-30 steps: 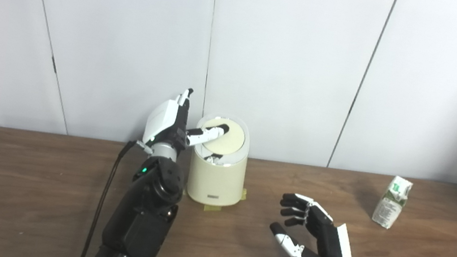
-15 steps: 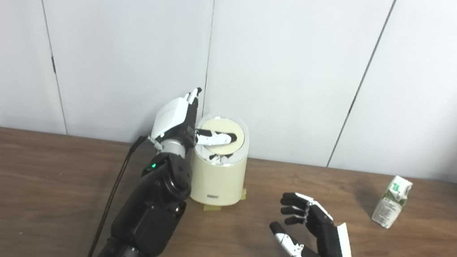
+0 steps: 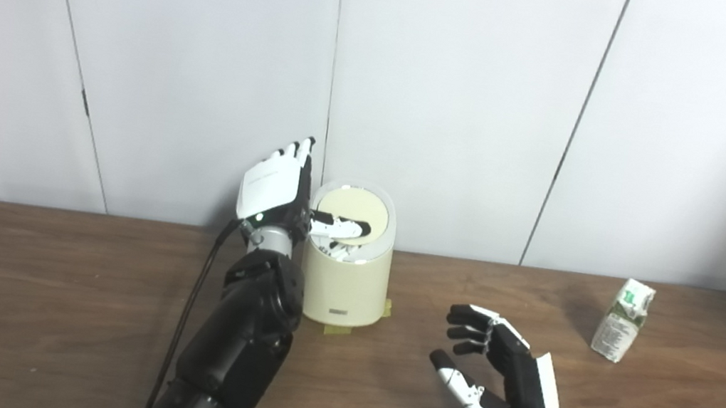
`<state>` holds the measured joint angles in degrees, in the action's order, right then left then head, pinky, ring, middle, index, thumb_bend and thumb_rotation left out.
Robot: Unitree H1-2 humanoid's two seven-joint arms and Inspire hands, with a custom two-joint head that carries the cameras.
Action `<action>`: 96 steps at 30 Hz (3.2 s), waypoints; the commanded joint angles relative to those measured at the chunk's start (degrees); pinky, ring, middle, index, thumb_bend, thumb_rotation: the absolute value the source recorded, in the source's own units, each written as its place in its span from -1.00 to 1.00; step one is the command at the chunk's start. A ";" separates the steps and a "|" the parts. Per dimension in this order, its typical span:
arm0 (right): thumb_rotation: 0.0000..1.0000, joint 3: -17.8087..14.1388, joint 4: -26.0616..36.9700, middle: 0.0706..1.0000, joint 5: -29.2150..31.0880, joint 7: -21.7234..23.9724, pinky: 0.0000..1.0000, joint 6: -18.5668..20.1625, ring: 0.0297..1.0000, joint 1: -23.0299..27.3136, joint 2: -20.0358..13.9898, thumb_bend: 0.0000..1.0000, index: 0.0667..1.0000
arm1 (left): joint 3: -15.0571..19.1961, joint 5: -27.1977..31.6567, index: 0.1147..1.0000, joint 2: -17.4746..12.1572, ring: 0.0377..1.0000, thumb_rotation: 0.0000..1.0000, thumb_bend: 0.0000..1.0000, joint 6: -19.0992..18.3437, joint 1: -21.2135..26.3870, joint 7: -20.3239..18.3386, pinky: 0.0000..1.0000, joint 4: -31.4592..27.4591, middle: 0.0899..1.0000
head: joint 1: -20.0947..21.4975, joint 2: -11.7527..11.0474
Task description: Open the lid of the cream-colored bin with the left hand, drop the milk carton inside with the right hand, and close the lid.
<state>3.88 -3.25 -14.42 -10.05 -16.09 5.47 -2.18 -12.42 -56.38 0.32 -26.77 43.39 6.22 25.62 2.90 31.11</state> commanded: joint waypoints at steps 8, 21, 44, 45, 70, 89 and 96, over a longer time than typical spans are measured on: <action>-0.51 0.07 -3.85 0.29 -2.04 -0.54 0.07 -2.03 0.23 -1.91 -0.96 -0.41 0.28 | -7.06 -7.98 1.00 -3.40 1.00 -0.72 0.93 -0.12 1.61 5.63 1.00 0.64 1.00 | 0.14 0.08; -0.56 0.89 -3.86 0.29 -3.68 -1.31 0.05 -2.07 0.23 -1.96 -1.27 -0.41 0.28 | -10.17 -13.49 1.00 -5.33 1.00 -0.68 1.00 -0.12 1.54 3.83 1.00 -0.54 1.00 | 0.13 0.25; -0.58 1.44 -3.35 0.29 -3.27 -0.98 0.07 -0.32 0.24 -2.12 -1.18 -0.39 0.30 | -5.29 -4.33 1.00 -3.20 1.00 0.99 0.24 0.03 0.80 4.63 1.00 -0.72 1.00 | 0.19 0.52; -0.59 1.43 -3.53 0.29 -3.10 -0.99 0.06 -0.50 0.23 -2.07 -1.16 -0.39 0.30 | -5.21 -3.80 1.00 -3.34 1.00 1.00 0.26 0.09 0.55 4.85 1.00 -1.48 1.00 | 0.28 0.48; -0.54 1.53 -4.26 0.29 -3.33 -1.52 0.06 -0.58 0.23 -1.64 -0.94 -0.38 0.29 | -6.69 -7.62 1.00 -6.72 1.00 -0.49 1.00 -0.13 -2.39 1.50 1.00 -9.00 1.00 | 0.25 -0.03; -0.54 1.63 -4.21 0.29 -3.67 -1.47 0.06 -0.82 0.23 -1.74 -1.22 -0.39 0.29 | -7.22 -6.58 1.00 -5.35 1.00 0.28 0.60 0.00 0.97 5.13 1.00 -2.01 1.00 | 0.32 -0.01; -0.52 1.66 -3.97 0.29 -3.62 -1.34 0.06 -0.56 0.23 -1.87 -1.21 -0.39 0.29 | -7.46 -6.44 1.00 -5.47 1.00 0.58 0.56 -0.01 1.12 4.07 1.00 -1.98 1.00 | 0.40 0.04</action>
<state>5.58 -3.30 -16.18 -11.11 -15.75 5.74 -2.69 -19.85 -62.53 -4.85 -26.56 40.74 9.66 24.21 3.25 31.11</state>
